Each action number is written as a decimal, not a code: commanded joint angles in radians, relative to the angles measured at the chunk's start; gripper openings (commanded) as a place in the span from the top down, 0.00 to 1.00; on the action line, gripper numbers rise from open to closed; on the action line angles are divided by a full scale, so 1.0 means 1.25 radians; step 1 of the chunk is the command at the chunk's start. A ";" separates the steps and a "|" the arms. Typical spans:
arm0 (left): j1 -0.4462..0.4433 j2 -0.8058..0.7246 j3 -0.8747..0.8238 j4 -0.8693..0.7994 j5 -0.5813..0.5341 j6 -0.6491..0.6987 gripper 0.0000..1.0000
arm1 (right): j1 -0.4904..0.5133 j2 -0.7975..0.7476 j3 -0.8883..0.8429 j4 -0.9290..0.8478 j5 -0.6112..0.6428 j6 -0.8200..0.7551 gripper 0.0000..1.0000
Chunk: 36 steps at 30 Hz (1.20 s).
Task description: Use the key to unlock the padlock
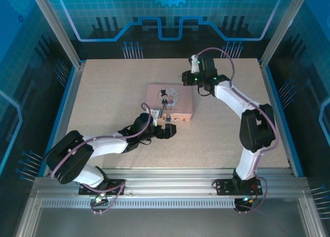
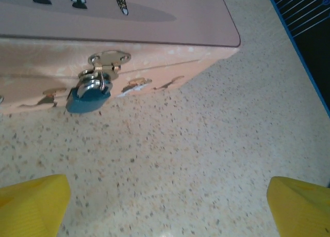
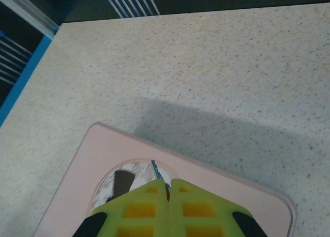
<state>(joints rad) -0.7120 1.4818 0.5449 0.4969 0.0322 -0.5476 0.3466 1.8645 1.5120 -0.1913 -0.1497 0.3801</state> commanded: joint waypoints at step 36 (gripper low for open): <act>-0.001 0.310 0.032 0.456 -0.013 0.136 0.01 | 0.052 0.333 0.314 -0.162 0.077 -0.064 1.00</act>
<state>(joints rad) -0.7136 1.8515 0.5549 0.9794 -0.0296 -0.4248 0.3927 2.2738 1.8980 -0.3656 -0.0299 0.3313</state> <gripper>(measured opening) 0.990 0.064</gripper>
